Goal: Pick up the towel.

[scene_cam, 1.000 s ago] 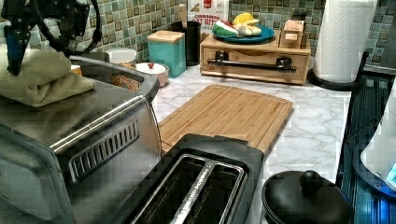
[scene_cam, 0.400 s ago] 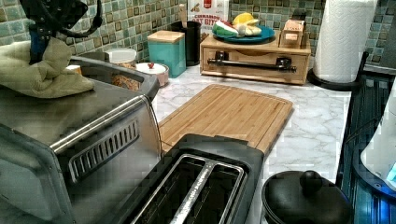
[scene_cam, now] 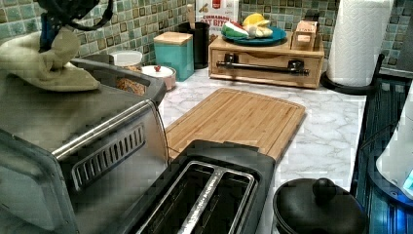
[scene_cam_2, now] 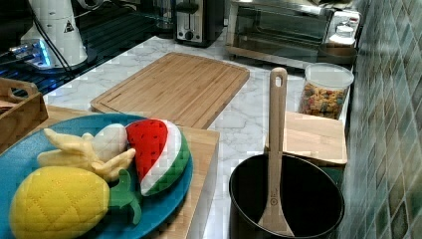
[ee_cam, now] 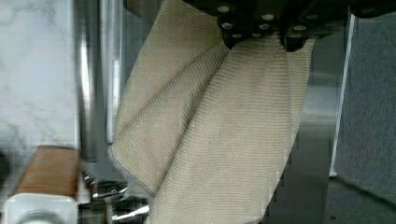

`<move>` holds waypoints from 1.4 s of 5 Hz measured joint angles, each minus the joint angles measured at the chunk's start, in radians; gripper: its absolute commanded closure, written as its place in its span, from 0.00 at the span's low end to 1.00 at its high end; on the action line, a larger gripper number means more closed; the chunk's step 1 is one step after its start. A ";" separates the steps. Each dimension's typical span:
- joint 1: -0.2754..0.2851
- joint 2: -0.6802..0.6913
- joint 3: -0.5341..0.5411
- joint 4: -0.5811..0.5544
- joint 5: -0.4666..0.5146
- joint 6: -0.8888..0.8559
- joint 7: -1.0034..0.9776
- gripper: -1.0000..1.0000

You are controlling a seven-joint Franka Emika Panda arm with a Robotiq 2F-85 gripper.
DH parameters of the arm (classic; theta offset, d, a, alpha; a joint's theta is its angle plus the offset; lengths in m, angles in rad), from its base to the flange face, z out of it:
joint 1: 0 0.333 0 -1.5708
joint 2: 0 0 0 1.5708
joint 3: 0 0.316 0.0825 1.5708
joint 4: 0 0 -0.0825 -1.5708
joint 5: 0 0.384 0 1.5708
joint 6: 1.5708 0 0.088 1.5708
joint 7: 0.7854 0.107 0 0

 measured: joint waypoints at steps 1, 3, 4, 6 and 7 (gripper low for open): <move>-0.016 -0.114 -0.032 -0.118 0.000 0.023 0.000 1.00; -0.060 -0.339 -0.121 -0.275 -0.244 -0.016 0.180 1.00; -0.113 -0.350 -0.145 -0.248 -0.333 -0.187 0.275 1.00; -0.178 -0.285 -0.222 -0.242 -0.370 -0.328 0.439 1.00; -0.216 -0.238 -0.229 -0.242 -0.396 -0.395 0.465 1.00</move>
